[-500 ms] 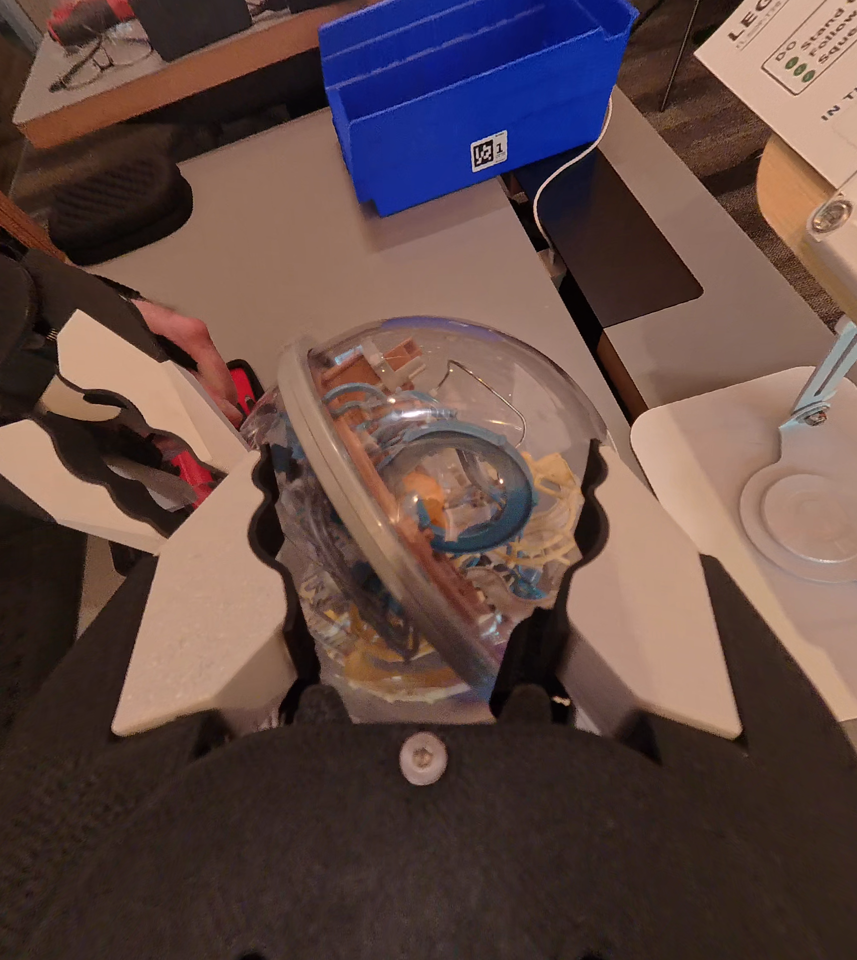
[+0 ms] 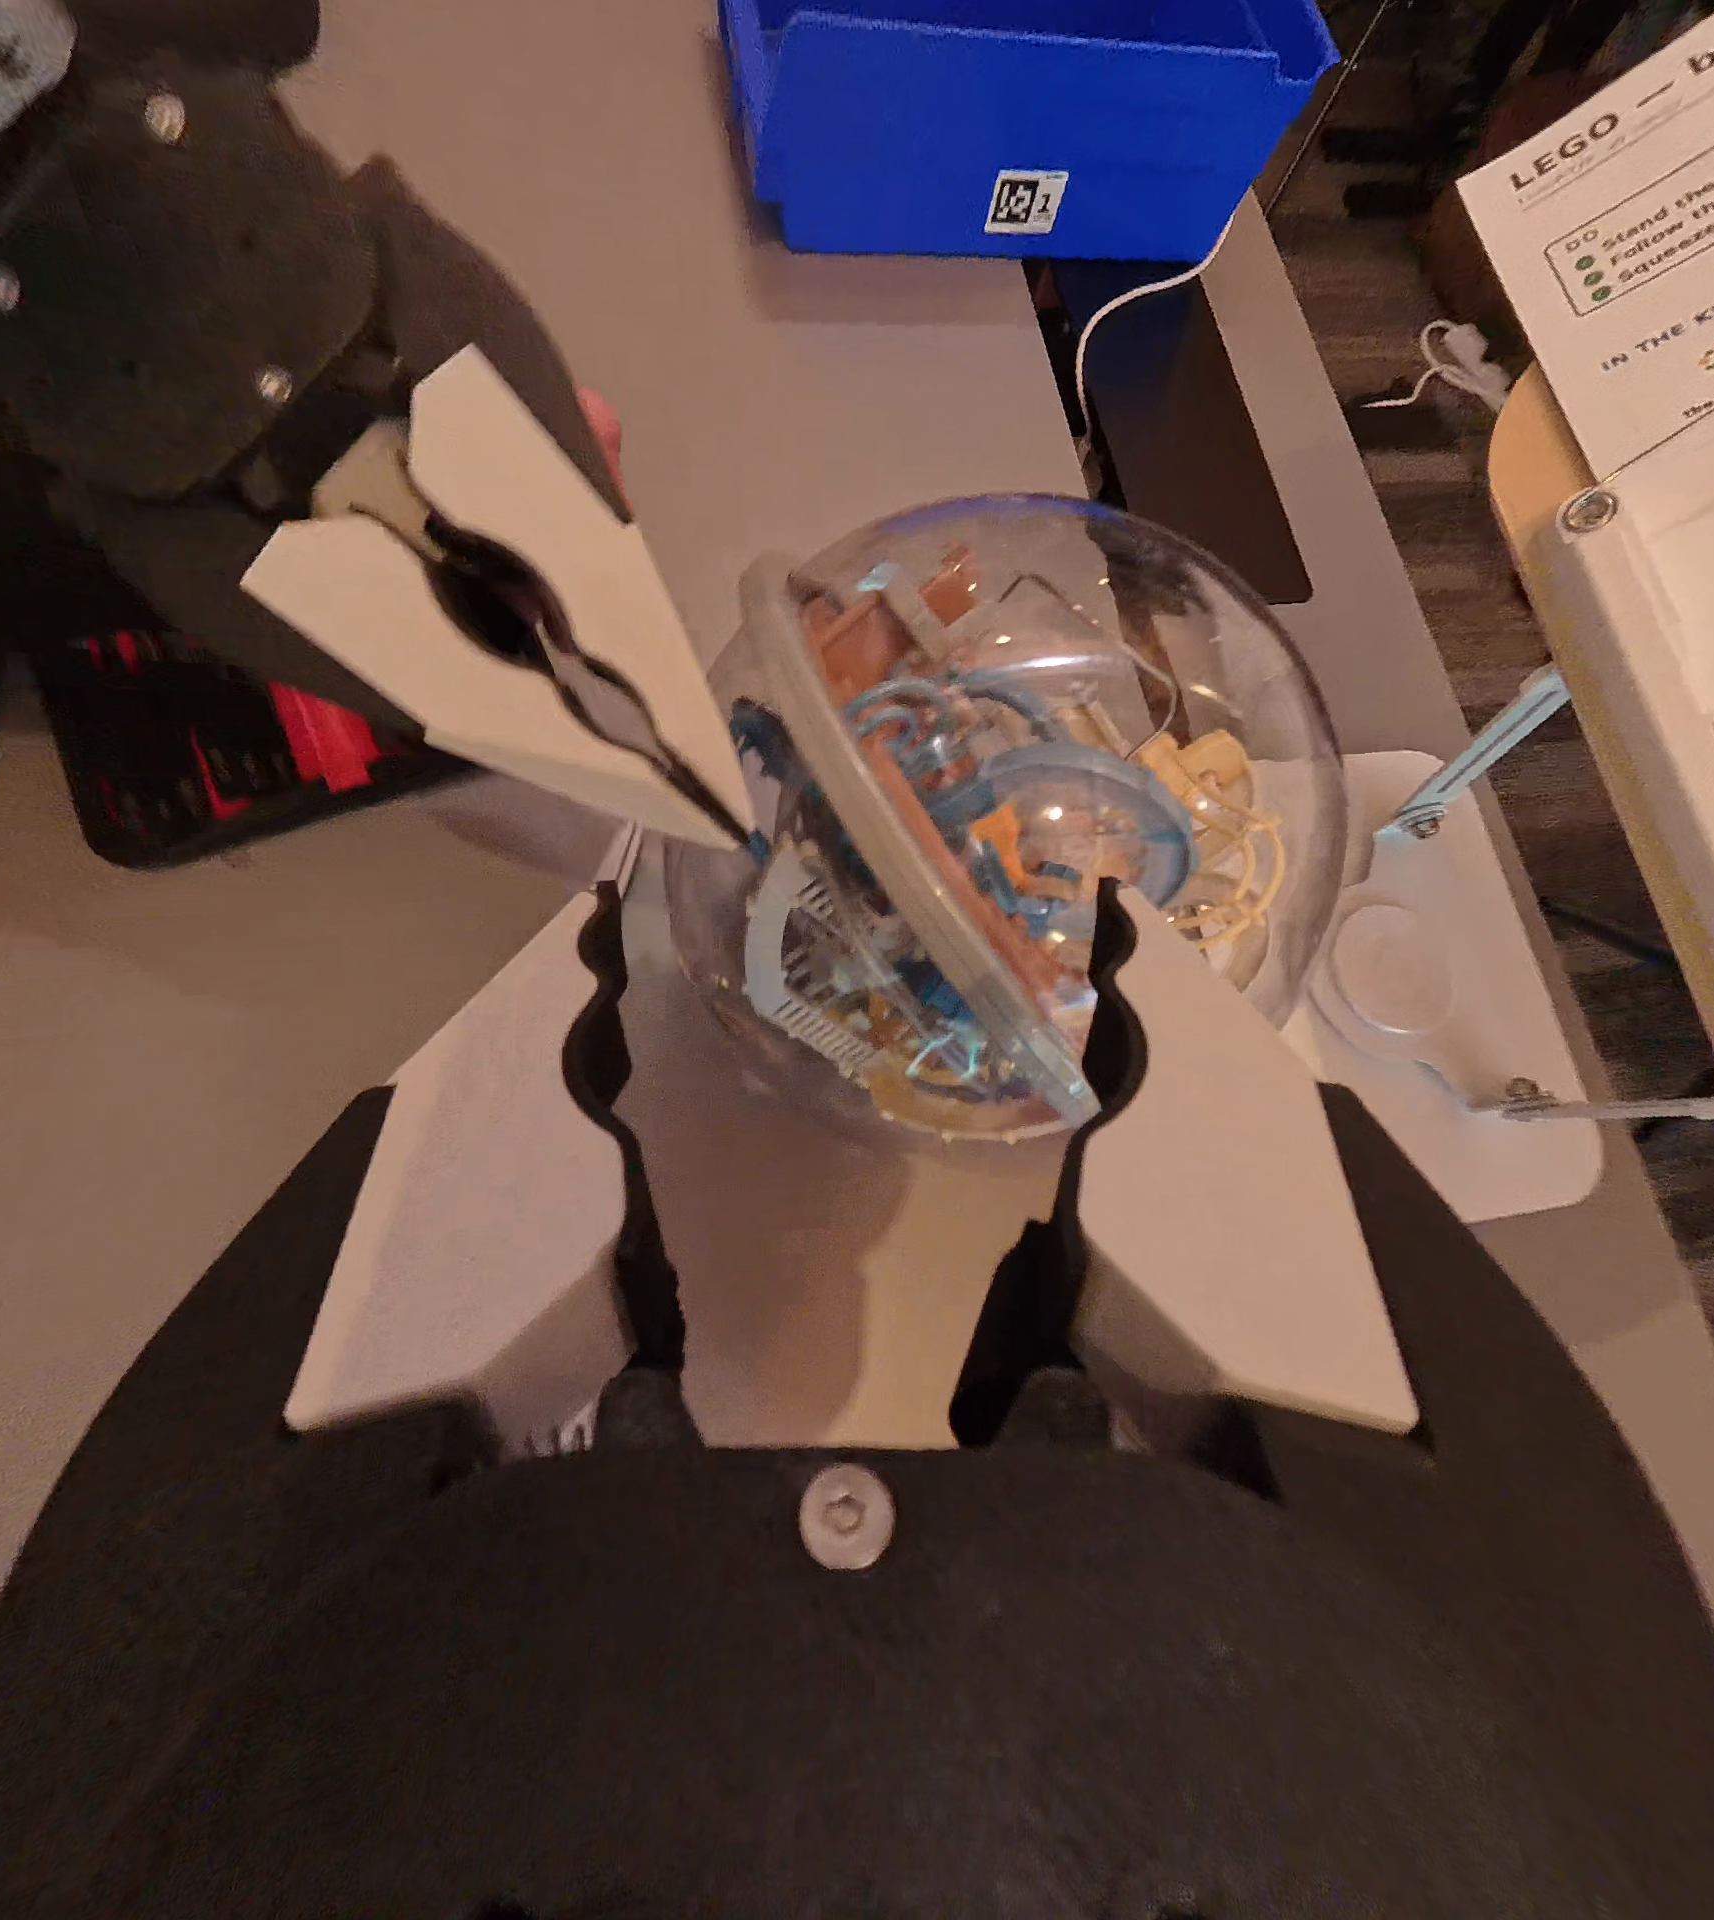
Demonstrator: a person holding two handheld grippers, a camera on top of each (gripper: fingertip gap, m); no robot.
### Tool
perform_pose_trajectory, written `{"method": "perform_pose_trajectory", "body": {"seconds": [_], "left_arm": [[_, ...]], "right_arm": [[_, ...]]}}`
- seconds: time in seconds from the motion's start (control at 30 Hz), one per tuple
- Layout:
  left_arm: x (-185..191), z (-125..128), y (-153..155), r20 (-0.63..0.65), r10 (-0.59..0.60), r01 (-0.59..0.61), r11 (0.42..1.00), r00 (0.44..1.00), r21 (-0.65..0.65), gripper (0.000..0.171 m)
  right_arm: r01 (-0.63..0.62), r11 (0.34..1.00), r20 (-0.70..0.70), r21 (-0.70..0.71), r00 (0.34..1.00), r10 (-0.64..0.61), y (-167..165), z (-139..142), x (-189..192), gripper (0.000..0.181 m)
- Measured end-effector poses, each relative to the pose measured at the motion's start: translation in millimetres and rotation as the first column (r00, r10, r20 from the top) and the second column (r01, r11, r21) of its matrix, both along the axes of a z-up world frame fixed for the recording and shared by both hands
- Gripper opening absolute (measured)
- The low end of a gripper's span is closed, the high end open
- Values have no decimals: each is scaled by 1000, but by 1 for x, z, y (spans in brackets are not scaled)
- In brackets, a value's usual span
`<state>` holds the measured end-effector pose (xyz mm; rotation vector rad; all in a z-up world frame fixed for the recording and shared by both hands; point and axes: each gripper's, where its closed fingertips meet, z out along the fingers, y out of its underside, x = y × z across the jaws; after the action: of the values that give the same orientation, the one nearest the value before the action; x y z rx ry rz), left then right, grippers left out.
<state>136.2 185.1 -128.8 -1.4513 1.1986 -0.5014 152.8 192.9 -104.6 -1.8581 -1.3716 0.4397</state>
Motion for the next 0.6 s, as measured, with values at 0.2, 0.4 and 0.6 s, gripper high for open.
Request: {"method": "perform_pose_trajectory", "body": {"seconds": [0.2,0.4,0.6], "left_arm": [[7,-1,-4,36,-46,47,998,998,-44,0],[11,-9,-10,40,-95,99,989,995,-112,0],[-25,-3,9,-1,23,-23,999,1000,-24,0]], "right_arm": [[-43,993,103,110,994,32,-19,-29,2,79],[-85,977,147,197,987,56,-39,-38,-5,65],[-1,967,43,256,999,-10,-14,-12,-1,74]]}}
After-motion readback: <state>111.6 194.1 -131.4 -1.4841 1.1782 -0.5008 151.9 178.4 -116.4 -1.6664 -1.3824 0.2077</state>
